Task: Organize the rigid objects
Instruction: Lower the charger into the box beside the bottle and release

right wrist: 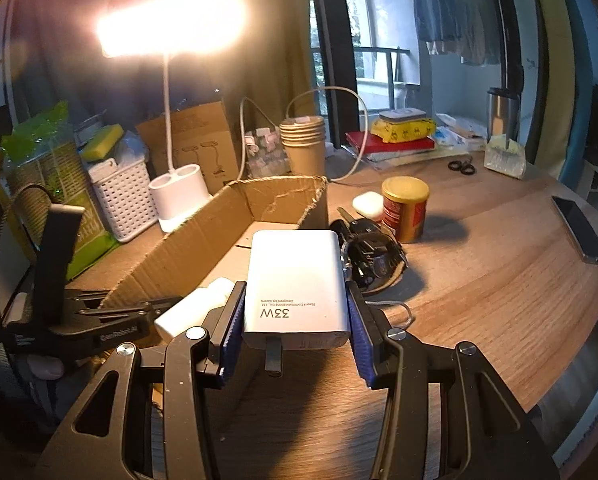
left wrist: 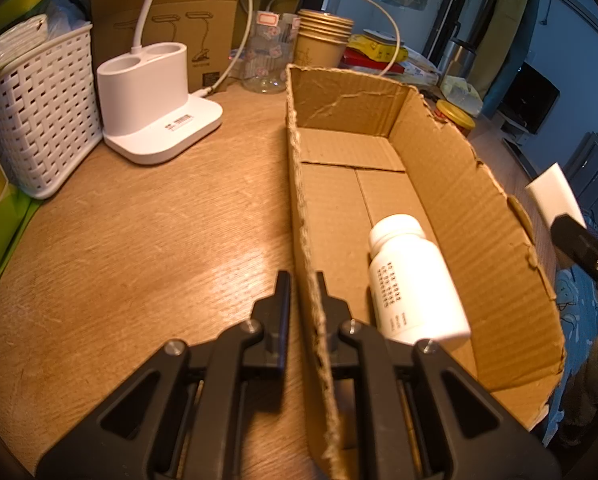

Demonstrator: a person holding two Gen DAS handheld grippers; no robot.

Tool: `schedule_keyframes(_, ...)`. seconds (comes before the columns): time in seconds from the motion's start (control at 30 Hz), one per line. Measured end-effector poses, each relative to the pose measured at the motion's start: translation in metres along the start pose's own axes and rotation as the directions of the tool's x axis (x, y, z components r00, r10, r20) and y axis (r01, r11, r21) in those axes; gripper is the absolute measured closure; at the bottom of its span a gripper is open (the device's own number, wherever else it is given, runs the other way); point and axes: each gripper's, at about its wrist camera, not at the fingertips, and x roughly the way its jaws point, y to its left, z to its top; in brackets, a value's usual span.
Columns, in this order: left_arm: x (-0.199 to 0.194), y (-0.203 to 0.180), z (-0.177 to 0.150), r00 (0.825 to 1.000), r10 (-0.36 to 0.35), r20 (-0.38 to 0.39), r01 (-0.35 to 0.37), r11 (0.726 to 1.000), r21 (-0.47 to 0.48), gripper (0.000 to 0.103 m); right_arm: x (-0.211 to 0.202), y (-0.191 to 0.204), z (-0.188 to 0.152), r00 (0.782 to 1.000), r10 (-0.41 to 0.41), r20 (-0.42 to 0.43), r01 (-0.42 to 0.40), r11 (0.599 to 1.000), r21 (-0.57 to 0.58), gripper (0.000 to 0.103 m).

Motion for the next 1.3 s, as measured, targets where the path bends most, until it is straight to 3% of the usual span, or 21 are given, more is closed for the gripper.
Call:
schedule_keyframes(0.63,0.0,0.0,0.0,1.0,0.0,0.0,0.0,1.0,0.0,0.092,0.006,0.051,0.002,0.994,0.113,-0.015,-0.113,0.991,-0.071,0.054)
schedule_keyframes(0.97,0.0,0.0,0.0,1.0,0.0,0.0,0.0,1.0,0.0,0.092,0.018,0.063,-0.002,0.992,0.111,-0.059,-0.116,0.99,-0.08,0.054)
schedule_keyframes(1.3,0.0,0.0,0.0,1.0,0.0,0.0,0.0,1.0,0.0,0.092,0.029,0.068,-0.005,0.996,0.018,-0.084,-0.029,0.992,-0.125,0.054)
